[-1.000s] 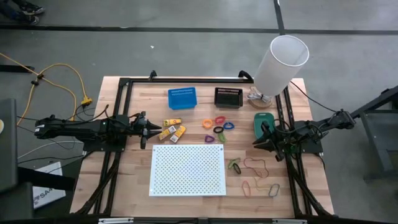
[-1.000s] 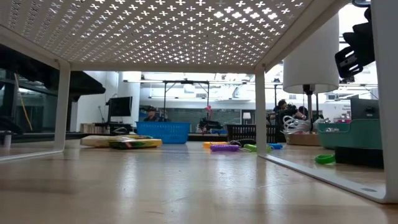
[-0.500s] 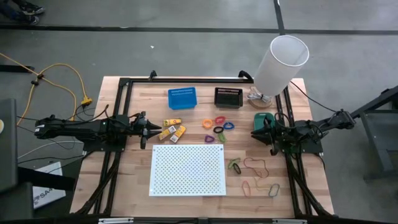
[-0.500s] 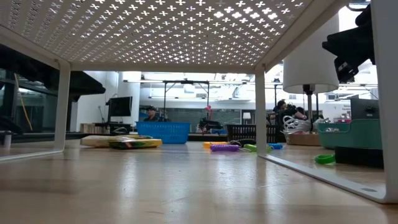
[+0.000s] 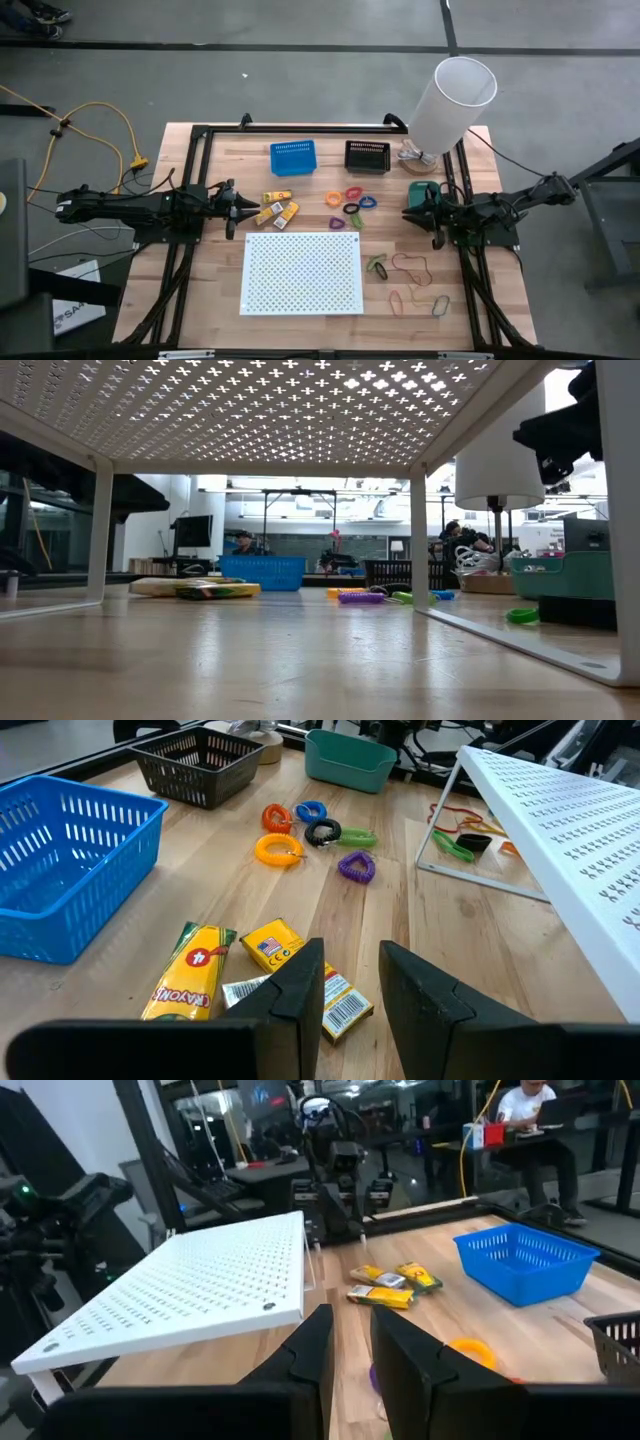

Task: Pick & Place Office Desk Supplies
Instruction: Put the black rubber band into the green bin

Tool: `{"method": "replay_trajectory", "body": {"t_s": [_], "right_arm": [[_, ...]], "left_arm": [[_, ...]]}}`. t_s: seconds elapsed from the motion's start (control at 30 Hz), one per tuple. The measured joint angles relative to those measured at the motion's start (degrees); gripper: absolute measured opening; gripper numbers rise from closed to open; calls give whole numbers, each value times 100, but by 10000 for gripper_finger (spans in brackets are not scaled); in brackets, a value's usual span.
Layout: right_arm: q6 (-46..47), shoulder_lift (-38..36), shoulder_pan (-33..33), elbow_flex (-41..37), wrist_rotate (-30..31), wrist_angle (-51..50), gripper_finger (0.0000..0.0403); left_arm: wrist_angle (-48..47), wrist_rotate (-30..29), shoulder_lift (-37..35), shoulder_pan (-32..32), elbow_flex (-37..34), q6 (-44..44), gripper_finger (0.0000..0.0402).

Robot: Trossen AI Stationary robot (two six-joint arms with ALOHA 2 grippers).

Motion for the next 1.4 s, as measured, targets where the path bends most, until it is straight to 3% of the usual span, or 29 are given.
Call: {"method": "replay_trajectory", "body": {"t_s": [0.4,0.83,1.2,1.4], "right_arm": [[119,1877,13,1142,-39,20,58],[-216,3154,39,2423,-60,-524,58],[994,3968,658,3158,304,-1856,58],[1200,4485,1240,3729,628,-2055,58]], "left_arm": [[0,0,2,-2,0,-2,95],[0,0,0,-2,0,-1,95],[0,0,2,-1,0,-2,95],[0,0,2,0,0,0,95]]}}
